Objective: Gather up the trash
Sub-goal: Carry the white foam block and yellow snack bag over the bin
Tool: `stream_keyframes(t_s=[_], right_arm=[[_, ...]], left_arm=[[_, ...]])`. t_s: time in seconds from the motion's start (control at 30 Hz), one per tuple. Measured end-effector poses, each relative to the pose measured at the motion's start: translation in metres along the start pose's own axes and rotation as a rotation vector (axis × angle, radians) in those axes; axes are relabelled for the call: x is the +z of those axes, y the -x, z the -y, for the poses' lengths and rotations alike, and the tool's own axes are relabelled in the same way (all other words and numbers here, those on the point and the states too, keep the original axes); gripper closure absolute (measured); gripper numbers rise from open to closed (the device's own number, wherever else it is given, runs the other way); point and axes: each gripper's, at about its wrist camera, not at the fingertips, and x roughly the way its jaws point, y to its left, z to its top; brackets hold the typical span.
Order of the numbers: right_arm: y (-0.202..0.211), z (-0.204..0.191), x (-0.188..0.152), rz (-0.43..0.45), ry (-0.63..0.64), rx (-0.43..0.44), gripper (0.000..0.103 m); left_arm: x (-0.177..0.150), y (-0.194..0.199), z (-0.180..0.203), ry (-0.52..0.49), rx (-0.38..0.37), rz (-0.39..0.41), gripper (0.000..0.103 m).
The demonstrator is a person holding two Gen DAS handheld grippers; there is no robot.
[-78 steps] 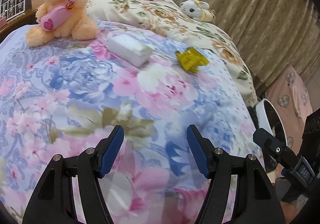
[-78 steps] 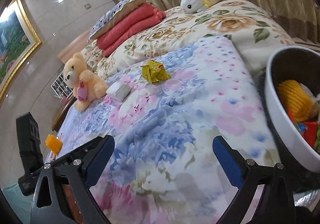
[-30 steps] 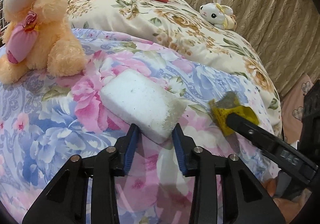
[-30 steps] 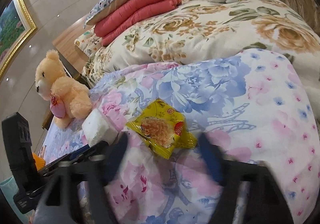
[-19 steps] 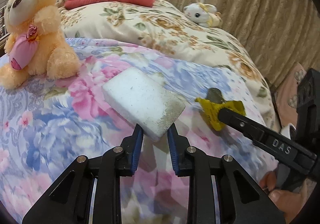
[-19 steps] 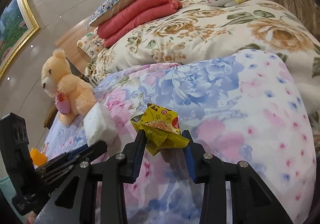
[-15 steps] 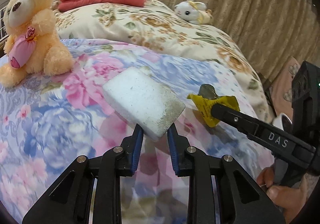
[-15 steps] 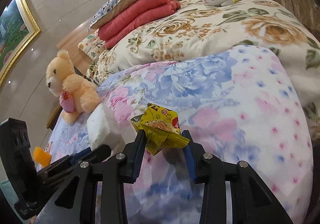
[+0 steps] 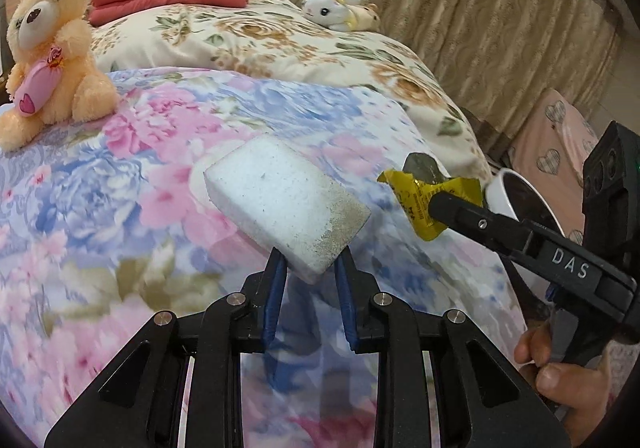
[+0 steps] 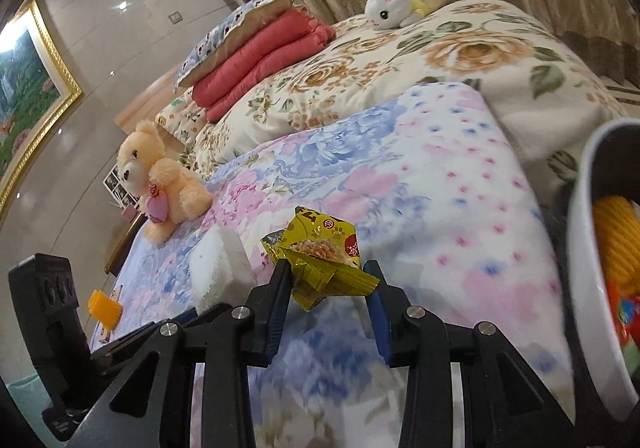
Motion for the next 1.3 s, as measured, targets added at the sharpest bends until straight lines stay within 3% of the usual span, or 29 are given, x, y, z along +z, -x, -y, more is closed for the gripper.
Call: stream_keyframes(t_s=[0.47, 1.3], right_arm=[[0.058, 0.017, -0.025, 0.061, -0.056, -0.005, 0.066], [0.116, 0.043, -0.04, 0.134, -0.104, -0.018, 0.066]], left_arm=[[-0.025, 0.02, 0.049, -0.078, -0.069, -0.014, 0.08], [-0.035, 0.033, 0.107, -0.191, -0.116, -0.018, 0.08]])
